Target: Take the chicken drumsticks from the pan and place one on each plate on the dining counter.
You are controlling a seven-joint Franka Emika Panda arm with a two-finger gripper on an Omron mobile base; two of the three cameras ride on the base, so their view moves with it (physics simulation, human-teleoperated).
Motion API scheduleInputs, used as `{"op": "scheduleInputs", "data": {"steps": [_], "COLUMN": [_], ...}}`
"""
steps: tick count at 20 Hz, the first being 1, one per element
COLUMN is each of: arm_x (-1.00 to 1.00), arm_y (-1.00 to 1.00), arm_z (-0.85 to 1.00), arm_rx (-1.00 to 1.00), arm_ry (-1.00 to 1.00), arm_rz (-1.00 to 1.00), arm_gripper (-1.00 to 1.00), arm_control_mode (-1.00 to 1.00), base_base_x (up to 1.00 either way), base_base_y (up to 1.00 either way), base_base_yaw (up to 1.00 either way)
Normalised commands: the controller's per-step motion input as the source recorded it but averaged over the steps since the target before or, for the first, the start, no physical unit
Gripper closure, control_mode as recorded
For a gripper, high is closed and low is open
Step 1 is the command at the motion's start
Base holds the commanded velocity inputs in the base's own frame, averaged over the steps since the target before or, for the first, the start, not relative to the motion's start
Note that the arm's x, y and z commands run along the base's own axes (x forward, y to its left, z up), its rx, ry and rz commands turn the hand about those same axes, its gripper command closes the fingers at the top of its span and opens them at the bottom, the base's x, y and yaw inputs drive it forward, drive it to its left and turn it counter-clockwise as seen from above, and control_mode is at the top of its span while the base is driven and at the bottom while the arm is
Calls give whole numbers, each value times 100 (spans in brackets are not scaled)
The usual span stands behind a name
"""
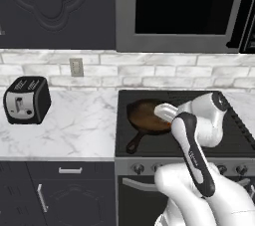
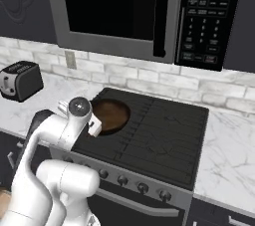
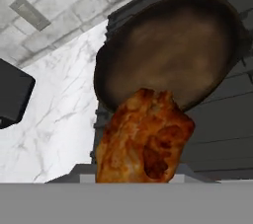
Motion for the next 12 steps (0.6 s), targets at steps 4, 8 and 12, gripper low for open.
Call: {"op": "scheduleInputs", "data": {"steps": [4, 8, 12], "arm_x": [-100, -100, -84], "arm_y": [-26, -34, -11], "arm_z": [99, 76, 19], "arm_rx": [-20, -21, -22], "arm_ry": [30, 33, 31], "arm_rz": [2, 0, 0], "arm_gripper": [100, 100, 100], "arm_control_mode": [-100, -100, -100], "base_base_x": [0, 0, 0], "base_base_y": [0, 0, 0], "base_base_yaw": [0, 0, 0]}}
